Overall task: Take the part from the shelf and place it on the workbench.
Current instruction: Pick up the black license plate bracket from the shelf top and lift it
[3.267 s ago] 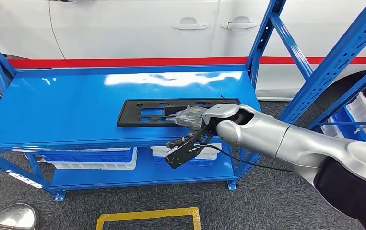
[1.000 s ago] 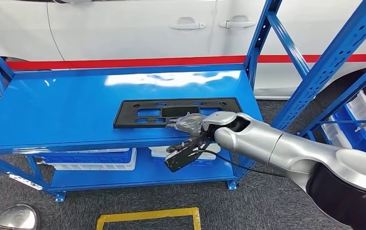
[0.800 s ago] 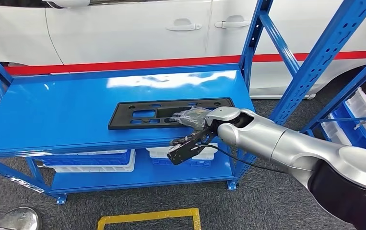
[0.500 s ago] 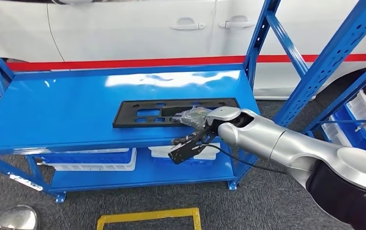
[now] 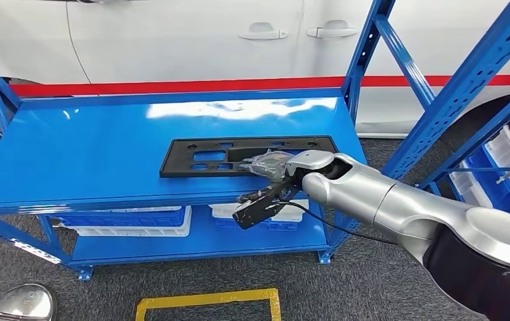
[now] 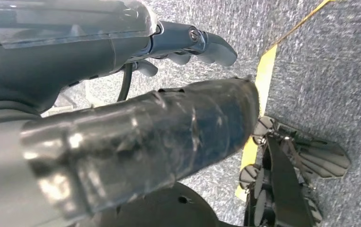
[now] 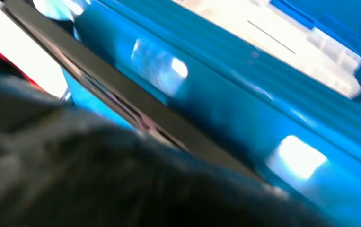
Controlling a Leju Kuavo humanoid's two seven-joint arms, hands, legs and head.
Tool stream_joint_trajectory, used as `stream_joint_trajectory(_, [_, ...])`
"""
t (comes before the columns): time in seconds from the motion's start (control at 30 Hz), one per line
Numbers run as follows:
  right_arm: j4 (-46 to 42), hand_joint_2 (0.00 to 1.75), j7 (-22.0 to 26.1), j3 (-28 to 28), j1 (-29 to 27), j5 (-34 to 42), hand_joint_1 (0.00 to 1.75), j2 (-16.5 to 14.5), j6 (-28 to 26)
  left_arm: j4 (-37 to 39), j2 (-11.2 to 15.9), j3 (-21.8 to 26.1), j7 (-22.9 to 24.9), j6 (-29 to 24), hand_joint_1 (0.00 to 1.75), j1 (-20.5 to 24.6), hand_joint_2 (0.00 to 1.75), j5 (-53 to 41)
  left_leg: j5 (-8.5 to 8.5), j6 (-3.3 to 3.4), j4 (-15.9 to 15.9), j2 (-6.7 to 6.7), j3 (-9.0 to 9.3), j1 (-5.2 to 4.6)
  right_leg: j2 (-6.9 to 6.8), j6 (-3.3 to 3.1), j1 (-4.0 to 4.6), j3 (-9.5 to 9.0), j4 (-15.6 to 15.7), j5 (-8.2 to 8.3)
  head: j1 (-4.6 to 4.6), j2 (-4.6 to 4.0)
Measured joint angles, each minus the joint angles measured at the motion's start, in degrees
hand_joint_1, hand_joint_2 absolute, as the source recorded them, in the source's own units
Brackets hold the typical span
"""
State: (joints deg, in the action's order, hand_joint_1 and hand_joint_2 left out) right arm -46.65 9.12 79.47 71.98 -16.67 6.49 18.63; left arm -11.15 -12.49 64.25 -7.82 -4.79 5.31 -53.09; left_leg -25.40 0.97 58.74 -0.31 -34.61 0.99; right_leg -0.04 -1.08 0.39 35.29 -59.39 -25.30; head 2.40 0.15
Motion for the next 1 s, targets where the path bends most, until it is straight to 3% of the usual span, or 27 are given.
stream_joint_trajectory(0.1, [0.11,0.0,0.03,-0.1,-0.03,-0.02,0.0,0.0,0.0,0.0,0.04,0.02,0.0,0.0,0.0,0.07,0.0,0.0,-0.86,-0.9,0.8,0.06,-0.21,-0.02,-0.08,-0.68,-0.42,-0.6,1.14,0.45,0.04,-0.01])
stream_joint_trajectory(0.2, [0.27,0.0,0.08,-0.15,-0.16,-0.03,0.0,-0.13,0.01,0.0,0.08,0.06,0.0,0.0,0.0,0.0,0.0,-0.01,-5.65,-1.49,9.63,0.09,-4.2,0.13,-0.18,-1.37,-0.63,-0.95,1.69,0.7,0.1,0.0])
stream_joint_trajectory(0.27, [0.31,0.0,0.2,-0.15,-0.57,-0.06,0.0,-0.2,0.05,0.0,0.09,0.13,0.02,0.0,0.0,-0.03,0.0,-0.04,-7.08,-1.79,14.79,0.1,-6.74,0.18,-0.17,-1.44,-0.59,-0.93,1.55,0.65,0.09,0.0])
stream_joint_trajectory(0.3, [0.32,0.0,0.26,-0.15,-0.72,-0.09,0.0,-0.21,0.08,0.0,0.1,0.19,0.03,0.0,0.0,-0.03,0.0,-0.07,-6.22,-1.91,14.54,0.11,-6.67,0.23,-0.17,-1.38,-0.61,-0.92,1.38,0.56,0.09,0.0])
stream_joint_trajectory(0.33, [0.34,0.0,0.3,-0.15,-0.8,-0.13,0.0,-0.23,0.1,0.0,0.1,0.25,0.05,-0.01,0.0,-0.03,0.0,-0.08,-4.46,-1.97,12.1,0.12,-5.49,0.3,-0.17,-1.25,-0.66,-0.91,1.12,0.4,0.09,-0.01])
stream_joint_trajectory(0.4, [0.39,0.0,0.35,-0.16,-0.79,-0.21,0.0,-0.31,0.16,0.0,0.1,0.37,0.08,-0.04,0.0,-0.02,0.0,-0.11,-1.3,-1.94,4.89,0.15,-1.9,0.4,-0.13,-0.76,-0.61,-0.7,0.21,-0.15,0.09,-0.01])
stream_joint_trajectory(0.47, [0.47,0.0,0.4,-0.22,-0.76,-0.29,0.0,-0.38,0.2,0.0,0.1,0.43,0.1,-0.1,0.0,0.01,0.0,-0.13,-0.59,-1.44,1.33,0.07,-0.22,0.3,-0.07,-0.17,-0.38,-0.24,-0.6,-0.54,0.03,-0.01])
stream_joint_trajectory(0.6, [0.67,0.0,0.49,-0.56,-0.72,-0.15,0.0,-0.37,0.3,-0.01,0.1,0.48,0.14,-0.35,0.0,0.02,0.0,-0.22,-0.25,0.01,0.74,0.05,-0.19,0.33,0.0,0.91,-0.5,0.28,-1.51,-1.18,0.01,0.0])
stream_joint_trajectory(0.67, [0.99,0.0,0.49,-0.97,-0.67,0.01,0.0,-0.31,0.42,-0.01,0.11,0.49,0.16,-0.45,0.0,0.0,0.0,-0.32,0.01,0.53,0.43,0.13,-0.15,0.43,0.03,1.52,-0.77,2.23,-5.95,-3.97,0.0,0.0])
stream_joint_trajectory(0.73, [1.49,0.0,0.51,-1.19,-0.87,0.04,0.0,-0.25,0.45,-0.01,0.12,0.49,0.19,-0.47,0.0,0.0,0.0,-0.42,0.04,0.68,0.41,0.16,-0.25,0.4,0.04,1.96,-0.91,5.57,-13.04,-7.14,0.0,0.0])
stream_joint_trajectory(0.77, [1.74,0.0,0.56,-1.21,-1.05,0.02,0.0,-0.21,0.41,0.0,0.12,0.5,0.2,-0.44,0.0,0.0,0.0,-0.46,0.03,0.69,0.42,0.15,-0.26,0.38,0.03,2.07,-1.01,6.67,-15.32,-7.63,0.0,-0.01])
stream_joint_trajectory(0.8, [2.0,0.0,0.61,-1.24,-1.2,-0.02,0.0,-0.15,0.35,0.0,0.11,0.51,0.2,-0.41,0.0,0.01,0.0,-0.49,0.01,0.7,0.43,0.12,-0.25,0.38,0.03,2.09,-1.08,6.83,-15.61,-7.04,0.0,-0.01])
stream_joint_trajectory(0.83, [2.24,0.0,0.67,-1.32,-1.26,-0.07,0.0,-0.08,0.28,0.0,0.11,0.53,0.19,-0.38,0.0,0.01,0.0,-0.5,0.0,0.7,0.44,0.08,-0.19,0.38,0.03,2.0,-1.13,5.91,-13.7,-5.48,0.0,-0.02])
stream_joint_trajectory(0.9, [2.65,0.0,0.79,-1.59,-1.01,-0.15,0.0,0.09,0.18,0.0,0.06,0.62,0.16,-0.34,0.0,-0.01,0.0,-0.51,-0.04,0.6,0.45,0.01,-0.08,0.35,0.03,1.53,-1.08,2.18,-6.11,-1.81,0.01,-0.01])
stream_joint_trajectory(0.97, [2.99,0.0,0.91,-1.88,-0.64,-0.17,0.0,0.19,0.08,0.0,0.01,0.76,0.13,-0.32,0.0,-0.01,0.0,-0.59,-0.01,0.19,0.43,0.0,-0.15,0.26,0.11,1.01,-0.71,-0.07,-1.05,-0.38,0.02,0.0])
stream_joint_trajectory(1.0, [3.14,0.0,0.97,-1.97,-0.52,-0.18,0.0,0.21,0.04,0.0,0.0,0.82,0.13,-0.31,0.0,0.01,0.0,-0.64,0.05,-0.11,0.35,0.01,-0.2,0.24,0.15,0.81,-0.5,-0.26,-0.42,-0.54,0.02,0.0])
